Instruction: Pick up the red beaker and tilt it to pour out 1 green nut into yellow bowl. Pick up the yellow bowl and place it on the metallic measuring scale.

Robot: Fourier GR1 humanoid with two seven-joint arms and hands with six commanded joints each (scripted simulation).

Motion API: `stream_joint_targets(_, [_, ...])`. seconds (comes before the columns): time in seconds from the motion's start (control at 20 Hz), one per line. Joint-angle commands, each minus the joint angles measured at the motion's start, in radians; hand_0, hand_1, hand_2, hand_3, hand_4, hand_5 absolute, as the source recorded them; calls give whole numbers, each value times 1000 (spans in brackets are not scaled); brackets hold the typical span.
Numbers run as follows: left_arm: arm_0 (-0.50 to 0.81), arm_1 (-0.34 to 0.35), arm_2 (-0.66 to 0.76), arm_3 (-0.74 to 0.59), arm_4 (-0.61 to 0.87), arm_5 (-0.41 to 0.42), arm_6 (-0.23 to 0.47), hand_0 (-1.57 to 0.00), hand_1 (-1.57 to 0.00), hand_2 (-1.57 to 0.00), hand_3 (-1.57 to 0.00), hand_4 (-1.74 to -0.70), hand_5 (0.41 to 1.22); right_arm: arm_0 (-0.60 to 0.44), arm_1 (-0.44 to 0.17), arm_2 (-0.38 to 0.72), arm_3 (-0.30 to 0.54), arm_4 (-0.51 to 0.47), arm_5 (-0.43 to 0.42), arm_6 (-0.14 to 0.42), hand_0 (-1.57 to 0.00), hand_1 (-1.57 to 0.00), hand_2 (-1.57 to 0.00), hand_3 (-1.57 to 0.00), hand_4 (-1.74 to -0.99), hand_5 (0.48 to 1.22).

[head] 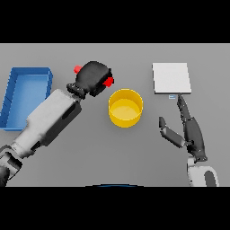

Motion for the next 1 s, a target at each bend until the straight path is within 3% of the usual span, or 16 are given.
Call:
stream_joint_targets(0.0, [-29, 2, -26, 20, -22, -19, -12, -1570, -1570, -1570, -1570, -1690, 1198, 15, 6, 10, -2, 7, 1, -31, 1, 1, 1, 1, -1261, 715])
stream_joint_targets(0.1, [-89, 11, -89, 55, -72, -72, -23, -1571, -1571, -1571, -1571, -1613, 1206, 7, 22, 15, -5, 16, -15, -10, 1, 1, 1, 1, -1258, 697])
stream_joint_targets(0.35, [-208, -7, -219, 141, -133, -176, -75, -1571, -1571, -1571, -1571, -1694, 1216, -5, 28, 6, 4, 14, -27, 10, 1, 1, 1, 1, -1220, 657])
stream_joint_targets(0.55, [-278, -24, -322, 181, -186, -241, -73, -1571, -1571, -1571, -1571, -1720, 1219, 6, 22, 15, 2, 39, -34, -11, 1, 1, 1, 1, -1195, 647])
stream_joint_targets(0.75, [-340, -15, -420, 212, -241, -253, -98, -1571, -1571, -1571, -1571, -1733, 1220, -9, 23, 12, 16, 49, -45, 7, 1, 1, 1, 1, -1183, 643])
stream_joint_targets(0.85, [-359, -34, -470, 227, -265, -238, -118, -1571, -1571, -1571, -1571, -1735, 1220, 9, 34, 9, -9, 36, -50, -8, 1, 1, 1, 1, -1180, 630])
stream_joint_targets(0.95, [-391, -52, -525, 256, -300, -219, -141, -1571, -1571, -1571, -1571, -1735, 1221, 0, 29, 4, 1, 38, -52, 12, 1, 1, 1, 1, -1169, 624])
